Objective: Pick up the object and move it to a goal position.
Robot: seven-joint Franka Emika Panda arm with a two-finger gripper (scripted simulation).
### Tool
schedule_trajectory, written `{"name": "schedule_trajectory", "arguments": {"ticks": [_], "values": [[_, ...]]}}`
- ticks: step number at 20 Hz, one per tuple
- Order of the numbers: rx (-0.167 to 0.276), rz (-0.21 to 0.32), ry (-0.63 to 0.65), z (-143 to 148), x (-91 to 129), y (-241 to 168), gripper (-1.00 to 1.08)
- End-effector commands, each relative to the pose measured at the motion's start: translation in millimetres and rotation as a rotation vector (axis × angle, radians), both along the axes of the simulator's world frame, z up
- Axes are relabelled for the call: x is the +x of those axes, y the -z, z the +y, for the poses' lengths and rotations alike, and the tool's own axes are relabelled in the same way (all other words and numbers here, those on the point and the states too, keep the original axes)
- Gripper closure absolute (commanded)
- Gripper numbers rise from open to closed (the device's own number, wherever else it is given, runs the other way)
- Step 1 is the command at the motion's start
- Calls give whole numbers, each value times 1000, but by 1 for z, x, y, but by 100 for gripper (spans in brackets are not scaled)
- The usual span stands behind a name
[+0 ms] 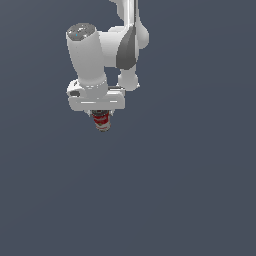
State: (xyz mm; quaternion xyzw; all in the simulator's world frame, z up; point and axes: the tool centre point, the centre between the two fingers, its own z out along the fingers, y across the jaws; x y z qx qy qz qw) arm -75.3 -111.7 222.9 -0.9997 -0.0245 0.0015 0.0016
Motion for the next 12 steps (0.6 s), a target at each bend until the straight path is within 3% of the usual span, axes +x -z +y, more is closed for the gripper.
{"name": "schedule_trajectory", "arguments": {"ticks": [1,12], "values": [[0,-3,-1,-20,-7,-22,108],[-2,-3,-1,-74,-24,-78,108]]}}
